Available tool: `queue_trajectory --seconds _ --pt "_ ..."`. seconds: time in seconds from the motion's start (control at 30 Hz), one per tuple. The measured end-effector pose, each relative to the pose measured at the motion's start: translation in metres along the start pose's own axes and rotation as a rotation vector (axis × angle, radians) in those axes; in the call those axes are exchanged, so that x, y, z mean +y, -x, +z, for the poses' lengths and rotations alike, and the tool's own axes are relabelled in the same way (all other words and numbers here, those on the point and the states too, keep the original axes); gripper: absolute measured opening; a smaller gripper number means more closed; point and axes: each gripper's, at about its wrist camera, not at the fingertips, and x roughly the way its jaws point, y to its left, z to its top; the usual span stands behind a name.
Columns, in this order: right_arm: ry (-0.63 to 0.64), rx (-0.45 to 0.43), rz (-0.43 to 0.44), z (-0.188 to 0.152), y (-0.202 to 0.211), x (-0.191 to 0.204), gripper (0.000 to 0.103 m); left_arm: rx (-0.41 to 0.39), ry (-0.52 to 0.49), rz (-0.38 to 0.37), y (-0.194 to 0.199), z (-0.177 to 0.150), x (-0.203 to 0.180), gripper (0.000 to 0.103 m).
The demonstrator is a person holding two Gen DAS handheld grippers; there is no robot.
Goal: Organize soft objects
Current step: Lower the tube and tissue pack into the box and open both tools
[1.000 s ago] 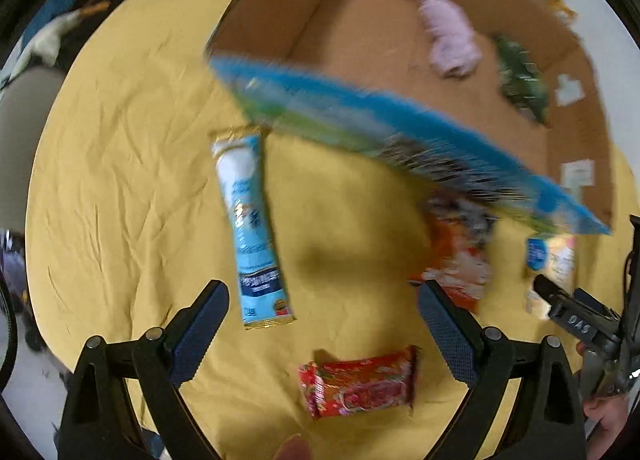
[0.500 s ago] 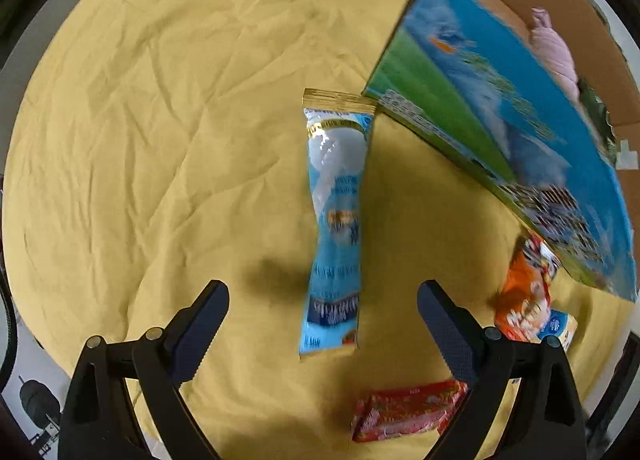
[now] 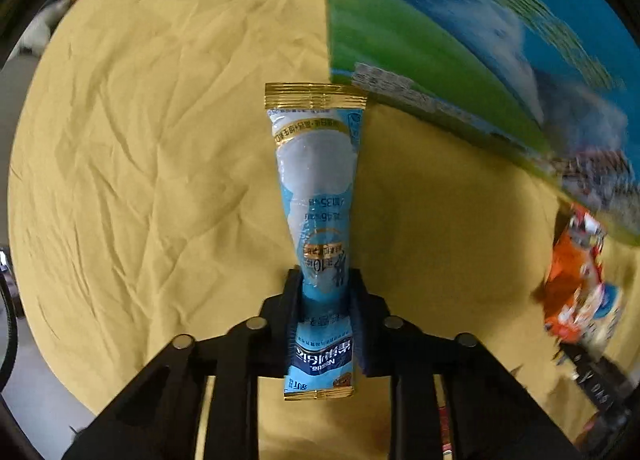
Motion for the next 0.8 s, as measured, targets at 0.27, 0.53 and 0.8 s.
queue_trajectory --seconds 0.27,0.53,0.8 --pt "0.057 -0.036 0.053 -0.032 0.029 0.031 0.065 -0.026 -0.069 -0.020 0.027 -0.052 -0.006 0.013" --pt "0.113 -0.105 0.159 -0.068 0.098 0.046 0.065 -0.117 -0.151 -0.161 0.113 -0.102 -0.040 0.013" --pt "0.145 -0.226 0.225 -0.059 0.189 0.046 0.065 -0.280 -0.254 -0.223 0.213 -0.061 -0.074 0.013"
